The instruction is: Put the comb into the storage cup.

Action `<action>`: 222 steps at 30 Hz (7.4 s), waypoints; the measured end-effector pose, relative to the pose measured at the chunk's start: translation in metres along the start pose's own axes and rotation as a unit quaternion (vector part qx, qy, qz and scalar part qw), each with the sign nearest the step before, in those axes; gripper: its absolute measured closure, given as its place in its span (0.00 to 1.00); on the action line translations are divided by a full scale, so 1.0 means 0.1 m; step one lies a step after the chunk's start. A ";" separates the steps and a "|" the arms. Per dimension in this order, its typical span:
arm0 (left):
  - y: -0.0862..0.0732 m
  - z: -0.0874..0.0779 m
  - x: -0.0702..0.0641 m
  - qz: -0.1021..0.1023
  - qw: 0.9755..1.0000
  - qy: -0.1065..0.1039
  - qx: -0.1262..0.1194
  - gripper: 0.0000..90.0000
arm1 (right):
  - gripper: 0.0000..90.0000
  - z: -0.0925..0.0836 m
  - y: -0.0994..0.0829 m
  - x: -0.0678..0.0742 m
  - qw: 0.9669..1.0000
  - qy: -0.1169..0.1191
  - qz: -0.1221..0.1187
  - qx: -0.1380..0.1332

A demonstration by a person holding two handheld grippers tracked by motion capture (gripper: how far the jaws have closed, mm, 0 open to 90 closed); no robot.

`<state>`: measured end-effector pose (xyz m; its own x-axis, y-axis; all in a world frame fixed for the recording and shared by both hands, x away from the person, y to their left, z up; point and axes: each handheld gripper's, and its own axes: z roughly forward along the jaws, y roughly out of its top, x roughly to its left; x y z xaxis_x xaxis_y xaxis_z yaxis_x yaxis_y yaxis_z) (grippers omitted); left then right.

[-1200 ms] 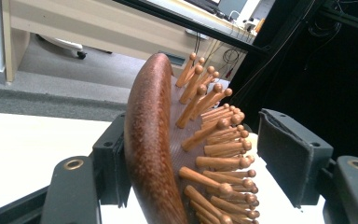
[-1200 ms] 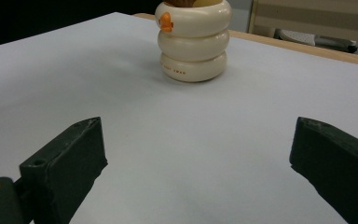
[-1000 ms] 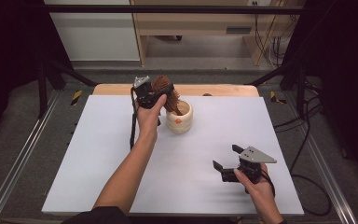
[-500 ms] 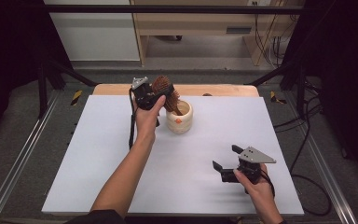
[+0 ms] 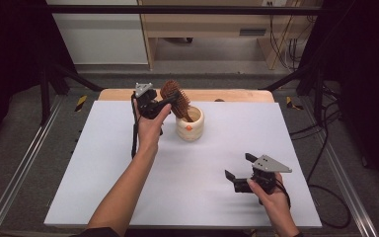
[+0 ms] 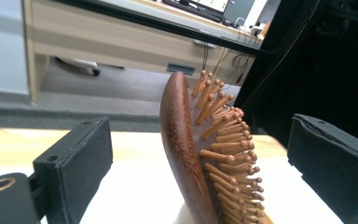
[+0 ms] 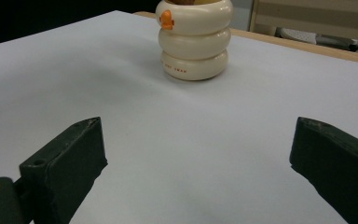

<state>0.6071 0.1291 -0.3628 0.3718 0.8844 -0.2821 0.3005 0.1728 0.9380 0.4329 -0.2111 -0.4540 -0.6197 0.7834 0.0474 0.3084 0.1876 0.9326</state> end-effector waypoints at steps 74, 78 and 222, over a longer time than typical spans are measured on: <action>0.25 -1.05 -0.06 0.137 0.990 -0.008 -0.027 0.04 | 0.04 -0.01 0.02 -0.02 1.000 -0.002 -0.002 -0.005; 0.31 -1.13 -0.05 0.127 0.991 -0.018 -0.035 0.04 | 0.04 -0.02 0.02 -0.03 1.000 -0.002 -0.001 -0.009; -1.21 -2.38 0.77 0.111 0.992 -0.063 -0.019 0.03 | 0.05 -0.16 -0.12 -0.09 0.999 -0.011 -0.007 -0.044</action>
<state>0.3906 0.2790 -0.4505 0.5328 0.8417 -0.0878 0.1663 -0.0024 0.9861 0.4232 -0.2297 -0.4595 -0.6070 0.7943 0.0271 0.2346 0.1465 0.9610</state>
